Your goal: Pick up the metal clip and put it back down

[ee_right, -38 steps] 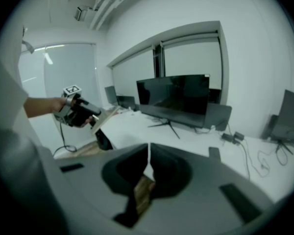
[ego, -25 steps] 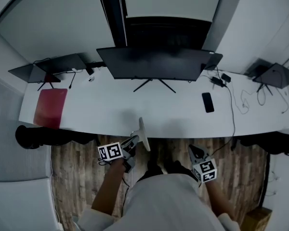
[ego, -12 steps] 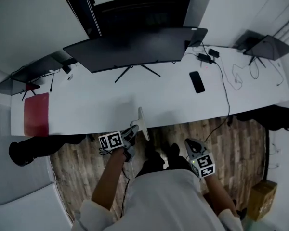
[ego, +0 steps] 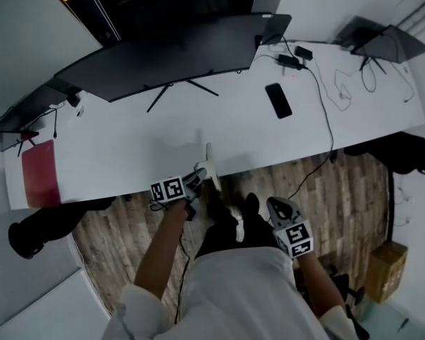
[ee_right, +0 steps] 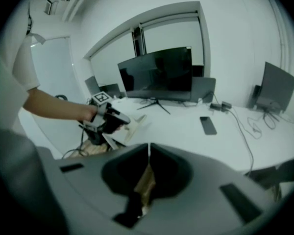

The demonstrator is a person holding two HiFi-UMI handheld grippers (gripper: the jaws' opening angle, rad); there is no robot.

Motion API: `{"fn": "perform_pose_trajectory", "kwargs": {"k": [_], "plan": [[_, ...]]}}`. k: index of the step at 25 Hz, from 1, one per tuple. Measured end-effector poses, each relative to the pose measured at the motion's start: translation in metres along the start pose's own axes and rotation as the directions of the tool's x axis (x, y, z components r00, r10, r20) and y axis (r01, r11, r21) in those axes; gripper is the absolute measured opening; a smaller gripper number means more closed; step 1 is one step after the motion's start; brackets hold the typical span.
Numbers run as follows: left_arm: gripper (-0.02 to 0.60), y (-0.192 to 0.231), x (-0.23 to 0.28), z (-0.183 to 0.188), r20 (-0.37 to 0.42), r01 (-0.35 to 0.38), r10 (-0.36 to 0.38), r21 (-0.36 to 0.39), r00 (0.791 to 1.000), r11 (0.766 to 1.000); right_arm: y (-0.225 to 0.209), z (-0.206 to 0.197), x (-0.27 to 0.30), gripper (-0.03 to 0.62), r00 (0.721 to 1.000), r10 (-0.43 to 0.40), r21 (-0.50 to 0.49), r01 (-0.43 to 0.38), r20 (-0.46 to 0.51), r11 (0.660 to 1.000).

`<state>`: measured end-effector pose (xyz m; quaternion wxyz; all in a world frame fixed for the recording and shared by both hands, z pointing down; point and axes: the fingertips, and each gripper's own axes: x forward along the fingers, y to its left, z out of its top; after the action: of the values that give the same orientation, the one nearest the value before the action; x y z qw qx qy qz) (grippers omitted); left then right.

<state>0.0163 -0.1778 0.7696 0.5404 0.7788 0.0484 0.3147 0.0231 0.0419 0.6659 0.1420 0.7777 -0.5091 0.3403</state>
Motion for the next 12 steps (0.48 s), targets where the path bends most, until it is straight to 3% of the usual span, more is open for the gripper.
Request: {"fn": "perform_pose_trajectory", "kwargs": {"k": [12], "plan": [[0.032, 0.044, 0.065, -0.006, -0.025, -0.034, 0.035, 0.018, 0.999, 0.999, -0.01, -0.028, 0.012, 0.034, 0.999, 0.001, 0.064, 0.002, -0.047, 0.998]]}}
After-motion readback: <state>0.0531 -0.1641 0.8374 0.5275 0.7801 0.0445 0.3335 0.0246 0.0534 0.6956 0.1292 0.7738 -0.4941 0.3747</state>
